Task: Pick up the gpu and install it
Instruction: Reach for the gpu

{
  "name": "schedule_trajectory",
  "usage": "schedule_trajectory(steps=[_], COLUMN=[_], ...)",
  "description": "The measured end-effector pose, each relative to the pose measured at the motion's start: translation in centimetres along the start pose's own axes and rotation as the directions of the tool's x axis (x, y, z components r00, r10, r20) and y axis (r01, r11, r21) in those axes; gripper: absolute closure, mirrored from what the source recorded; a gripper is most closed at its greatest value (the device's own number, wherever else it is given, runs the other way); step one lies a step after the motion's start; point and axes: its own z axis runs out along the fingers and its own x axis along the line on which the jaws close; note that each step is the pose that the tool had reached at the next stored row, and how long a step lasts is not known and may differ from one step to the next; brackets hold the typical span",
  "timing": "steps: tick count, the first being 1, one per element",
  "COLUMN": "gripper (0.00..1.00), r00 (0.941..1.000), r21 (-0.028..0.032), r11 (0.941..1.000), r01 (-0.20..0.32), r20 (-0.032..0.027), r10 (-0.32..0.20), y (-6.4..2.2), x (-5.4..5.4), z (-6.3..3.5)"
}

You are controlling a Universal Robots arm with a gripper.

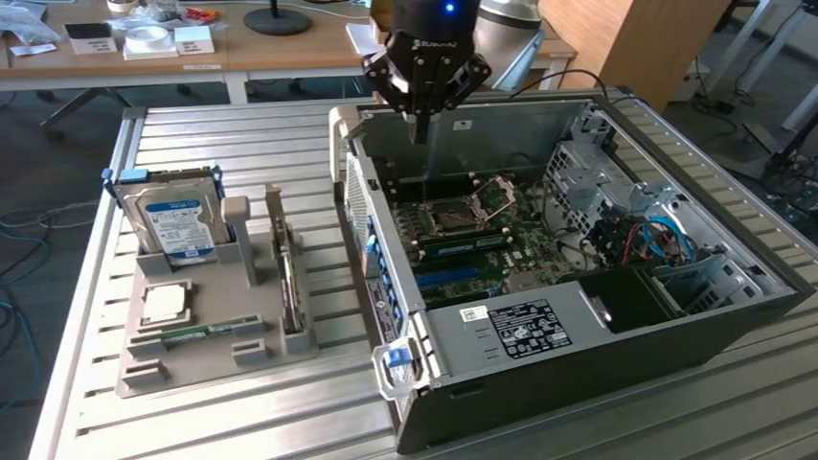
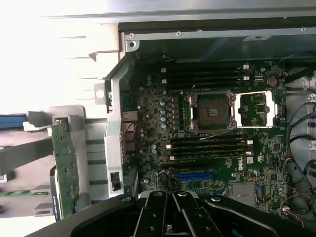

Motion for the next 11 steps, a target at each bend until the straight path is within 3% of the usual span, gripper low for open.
schedule_trajectory(steps=[11], gripper=[0.89], r00=[1.0], r21=[0.0], r11=[1.0], r01=[0.0], r20=[0.0], r10=[0.0], y=[-0.08], x=[1.1], z=[0.03])
